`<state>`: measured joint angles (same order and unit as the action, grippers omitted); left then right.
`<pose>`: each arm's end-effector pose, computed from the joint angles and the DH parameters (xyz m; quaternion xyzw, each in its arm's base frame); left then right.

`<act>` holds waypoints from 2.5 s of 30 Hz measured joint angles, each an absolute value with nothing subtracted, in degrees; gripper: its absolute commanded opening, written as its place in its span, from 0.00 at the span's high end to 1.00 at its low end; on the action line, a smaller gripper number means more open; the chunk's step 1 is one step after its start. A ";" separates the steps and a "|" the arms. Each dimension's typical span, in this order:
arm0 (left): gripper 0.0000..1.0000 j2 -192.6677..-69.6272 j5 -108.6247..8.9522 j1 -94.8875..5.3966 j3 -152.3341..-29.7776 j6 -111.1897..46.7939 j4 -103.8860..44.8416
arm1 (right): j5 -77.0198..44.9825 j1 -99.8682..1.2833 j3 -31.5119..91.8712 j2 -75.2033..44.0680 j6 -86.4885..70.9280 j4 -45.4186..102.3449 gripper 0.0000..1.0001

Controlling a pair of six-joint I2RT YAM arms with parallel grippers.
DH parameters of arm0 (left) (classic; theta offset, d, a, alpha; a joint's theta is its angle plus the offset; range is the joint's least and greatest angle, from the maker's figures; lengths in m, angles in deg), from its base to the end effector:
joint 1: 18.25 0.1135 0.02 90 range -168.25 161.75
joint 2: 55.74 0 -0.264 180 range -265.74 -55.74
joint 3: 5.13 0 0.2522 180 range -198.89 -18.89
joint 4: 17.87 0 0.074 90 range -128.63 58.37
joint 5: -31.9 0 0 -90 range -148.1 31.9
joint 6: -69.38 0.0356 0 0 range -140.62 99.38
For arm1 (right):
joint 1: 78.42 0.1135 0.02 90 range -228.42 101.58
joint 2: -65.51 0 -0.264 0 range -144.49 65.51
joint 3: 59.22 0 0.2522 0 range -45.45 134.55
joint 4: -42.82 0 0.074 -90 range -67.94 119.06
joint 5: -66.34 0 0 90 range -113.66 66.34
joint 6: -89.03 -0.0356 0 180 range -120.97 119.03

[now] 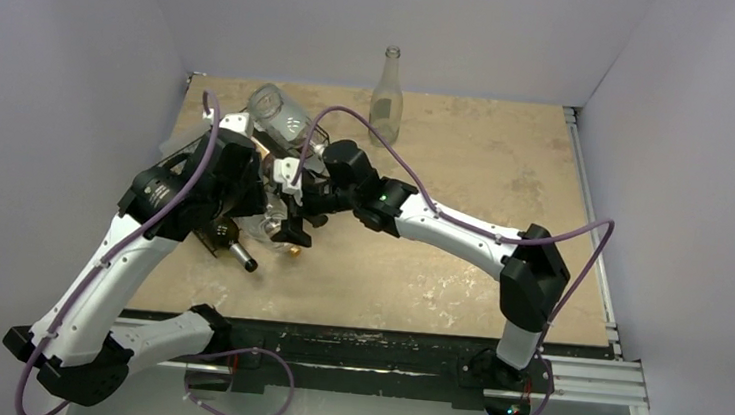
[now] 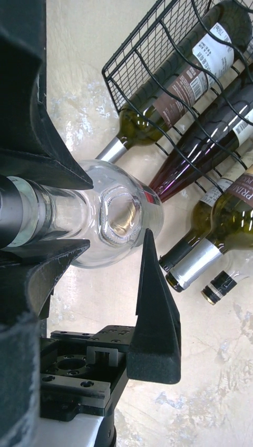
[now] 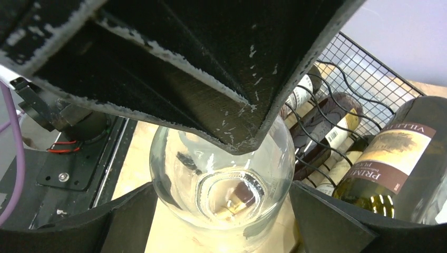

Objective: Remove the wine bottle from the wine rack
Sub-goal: Pick up the wine bottle from the wine rack, then place the wine bottle at the center of the board.

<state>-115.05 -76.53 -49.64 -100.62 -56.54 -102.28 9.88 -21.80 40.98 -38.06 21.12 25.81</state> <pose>0.1430 -0.0741 0.4090 -0.0935 0.9193 -0.0705 0.3758 0.2206 0.3706 0.3192 -0.6259 0.5034 0.3884 0.4516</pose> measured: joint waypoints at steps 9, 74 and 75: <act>1.00 -116.32 -74.98 -51.24 -98.02 -57.41 -100.16 | 7.61 -21.86 36.45 -35.52 20.66 25.55 0.03; 0.26 -130.79 -72.40 -65.27 -92.01 -64.06 -86.91 | 15.58 -37.25 20.76 -8.68 48.18 -10.56 0.01; 0.25 -130.79 -72.21 -65.25 -91.99 -64.04 -86.78 | 15.58 -37.43 20.76 -8.05 48.57 -11.17 0.01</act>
